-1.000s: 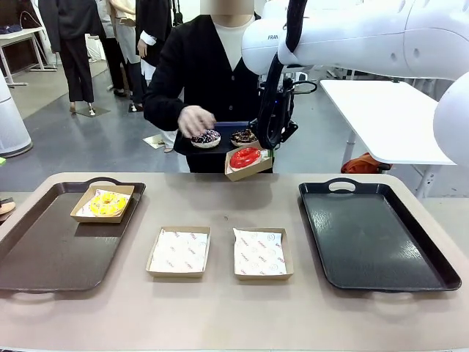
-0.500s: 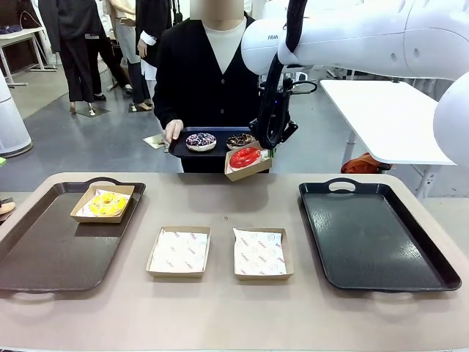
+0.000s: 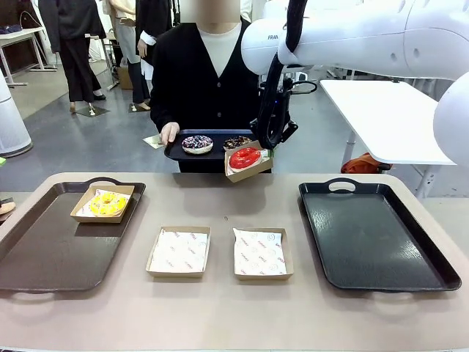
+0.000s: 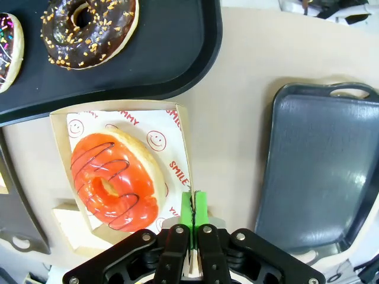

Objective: Individually package the donuts and arrange them on the tray.
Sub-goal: Place the picked Paper togo box on the Handle tray while simultaneously picking up another Paper togo box from the table with the other hand.

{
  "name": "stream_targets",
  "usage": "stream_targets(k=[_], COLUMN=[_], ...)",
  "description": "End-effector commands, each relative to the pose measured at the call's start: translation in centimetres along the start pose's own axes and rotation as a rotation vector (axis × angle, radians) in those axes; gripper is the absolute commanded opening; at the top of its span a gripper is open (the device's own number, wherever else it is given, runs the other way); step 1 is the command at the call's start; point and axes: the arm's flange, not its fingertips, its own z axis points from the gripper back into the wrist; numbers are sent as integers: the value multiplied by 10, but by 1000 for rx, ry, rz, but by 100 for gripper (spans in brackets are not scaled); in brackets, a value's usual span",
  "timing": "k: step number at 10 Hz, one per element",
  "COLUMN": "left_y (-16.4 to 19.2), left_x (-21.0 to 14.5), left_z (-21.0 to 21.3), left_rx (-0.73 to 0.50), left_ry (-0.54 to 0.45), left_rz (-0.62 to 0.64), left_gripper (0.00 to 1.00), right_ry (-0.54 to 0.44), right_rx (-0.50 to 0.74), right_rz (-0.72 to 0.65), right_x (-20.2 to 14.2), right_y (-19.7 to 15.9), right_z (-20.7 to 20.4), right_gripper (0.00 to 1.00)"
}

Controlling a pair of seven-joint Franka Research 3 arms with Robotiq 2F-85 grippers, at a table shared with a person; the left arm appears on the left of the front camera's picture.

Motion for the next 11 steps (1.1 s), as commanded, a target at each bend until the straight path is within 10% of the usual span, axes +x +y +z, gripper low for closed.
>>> stream_targets(k=[1, 11], left_y=[-2, -2], left_x=[-3, -3], left_z=[0, 0], left_rx=[-5, -5], left_ry=[-8, -8], left_rz=[-4, -4], left_gripper=[100, 100], right_ry=[-6, 0], right_rx=[1, 0], right_rz=[0, 0], right_x=[-1, 0], right_y=[0, 0], right_z=[1, 0], right_gripper=[0, 1])
